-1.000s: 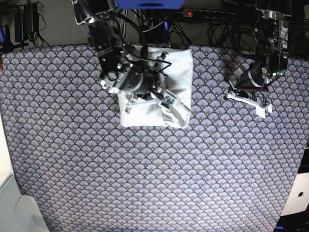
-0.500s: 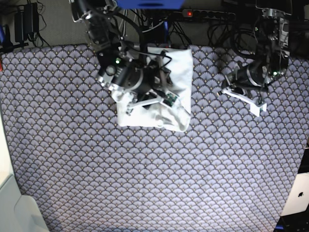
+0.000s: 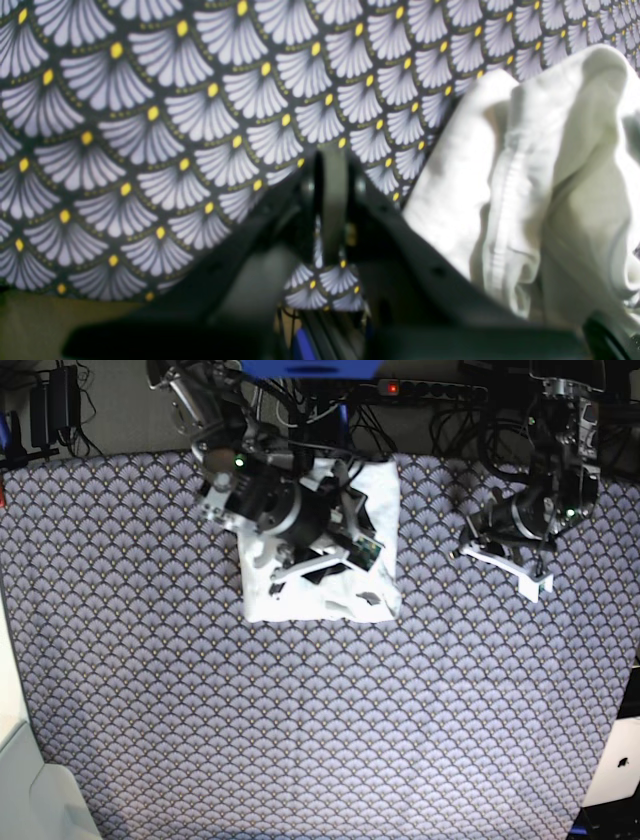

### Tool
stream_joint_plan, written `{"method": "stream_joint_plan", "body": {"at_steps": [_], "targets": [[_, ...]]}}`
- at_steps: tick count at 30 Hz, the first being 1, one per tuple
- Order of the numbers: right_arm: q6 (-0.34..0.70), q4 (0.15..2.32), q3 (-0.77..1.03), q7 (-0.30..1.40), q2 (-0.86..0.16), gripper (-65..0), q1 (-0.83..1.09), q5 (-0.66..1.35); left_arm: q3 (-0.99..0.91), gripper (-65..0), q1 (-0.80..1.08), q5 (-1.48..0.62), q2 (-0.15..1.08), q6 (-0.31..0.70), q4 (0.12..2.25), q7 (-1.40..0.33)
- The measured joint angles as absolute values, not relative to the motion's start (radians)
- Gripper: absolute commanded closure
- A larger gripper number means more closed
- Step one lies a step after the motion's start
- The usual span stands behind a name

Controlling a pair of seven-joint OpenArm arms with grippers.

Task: Fold the T-shirt properly
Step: 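Press the folded half down onto the bundle with the right gripper, then release the shirt and raise the right gripper away from the bundle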

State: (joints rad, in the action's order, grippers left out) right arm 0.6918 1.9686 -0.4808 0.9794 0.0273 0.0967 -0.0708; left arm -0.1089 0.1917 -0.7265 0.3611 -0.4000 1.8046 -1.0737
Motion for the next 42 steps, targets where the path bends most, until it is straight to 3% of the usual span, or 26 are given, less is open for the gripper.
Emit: {"method": "stream_joint_plan", "body": {"at_steps": [8, 13, 21, 23, 30, 42], "targets": [[0.694, 2.003, -0.448, 0.892, -0.054, -28.7, 0.109, -0.072, -0.111, -0.6, 0.211, -0.722, 0.405, -0.401, 1.805, -1.069], [0.695, 2.002, -0.298, 0.759, -0.068, -27.4, 0.109, -0.073, -0.125, -0.5, 0.223, -0.730, 0.421, -0.400, 1.807, -1.073], [0.695, 2.002, -0.131, 0.684, -0.099, -2.7, 0.109, -0.071, -0.129, -0.5, 0.221, -0.731, 0.423, -0.400, 1.808, -1.074], [0.695, 1.997, -0.088, 0.684, -0.097, 0.0, 0.109, -0.071, -0.129, -0.5, 0.221, -0.731, 0.424, -0.400, 1.808, -1.074], [0.695, 1.955, 0.028, 0.683, -0.108, 0.0, 0.139, -0.071, -0.129, -0.5, 0.221, -0.730, 0.426, -0.400, 1.805, -1.073], [0.696, 1.934, -0.048, 0.677, -0.127, 0.0, 0.300, -0.070, -0.149, -0.5, 0.223, -0.730, 0.439, -0.400, 1.805, -1.074]]}}
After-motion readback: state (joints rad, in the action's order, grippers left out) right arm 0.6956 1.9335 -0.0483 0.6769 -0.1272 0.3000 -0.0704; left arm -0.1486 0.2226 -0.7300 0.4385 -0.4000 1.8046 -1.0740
